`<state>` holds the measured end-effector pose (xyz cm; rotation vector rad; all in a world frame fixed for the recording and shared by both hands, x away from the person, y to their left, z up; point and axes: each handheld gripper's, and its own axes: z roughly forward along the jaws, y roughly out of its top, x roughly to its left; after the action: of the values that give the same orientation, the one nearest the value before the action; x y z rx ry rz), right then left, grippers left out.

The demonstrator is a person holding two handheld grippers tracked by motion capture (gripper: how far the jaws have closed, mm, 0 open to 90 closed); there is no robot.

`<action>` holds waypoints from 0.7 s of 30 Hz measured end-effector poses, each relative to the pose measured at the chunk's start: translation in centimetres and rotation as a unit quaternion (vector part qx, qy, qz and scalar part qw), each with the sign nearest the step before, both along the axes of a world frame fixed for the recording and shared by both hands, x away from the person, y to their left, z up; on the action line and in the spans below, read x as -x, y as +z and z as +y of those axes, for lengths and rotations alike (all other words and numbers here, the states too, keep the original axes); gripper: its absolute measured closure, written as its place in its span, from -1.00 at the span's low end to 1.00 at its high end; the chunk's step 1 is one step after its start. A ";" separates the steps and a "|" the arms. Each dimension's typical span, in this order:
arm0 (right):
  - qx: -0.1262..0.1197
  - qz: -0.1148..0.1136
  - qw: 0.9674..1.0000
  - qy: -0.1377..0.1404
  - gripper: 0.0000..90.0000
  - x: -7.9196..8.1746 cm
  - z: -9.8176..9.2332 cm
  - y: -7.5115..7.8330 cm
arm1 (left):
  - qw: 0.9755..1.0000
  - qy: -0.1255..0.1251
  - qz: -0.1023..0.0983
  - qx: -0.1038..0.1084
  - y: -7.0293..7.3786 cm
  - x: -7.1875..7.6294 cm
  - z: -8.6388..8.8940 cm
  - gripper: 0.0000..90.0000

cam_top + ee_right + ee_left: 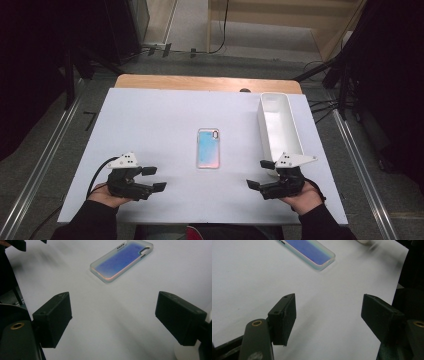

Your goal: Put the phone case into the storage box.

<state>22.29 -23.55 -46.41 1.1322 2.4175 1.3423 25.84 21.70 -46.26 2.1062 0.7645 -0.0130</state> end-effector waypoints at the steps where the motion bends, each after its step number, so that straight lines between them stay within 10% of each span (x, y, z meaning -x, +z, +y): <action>1: 0.001 0.000 1.000 0.001 -0.72 0.0 0.1 0.0 | 1.000 0.000 0.001 0.001 0.0 0.0 0.0 -0.37; 21: 0.011 0.009 1.000 -0.005 -0.72 0.2 0.3 0.0 | 1.000 -0.003 0.003 0.002 0.0 -0.1 -0.1 -0.37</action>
<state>22.14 -23.23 -46.38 1.1543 2.4299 1.3060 25.98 21.62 -46.30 2.1054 0.7598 -0.0239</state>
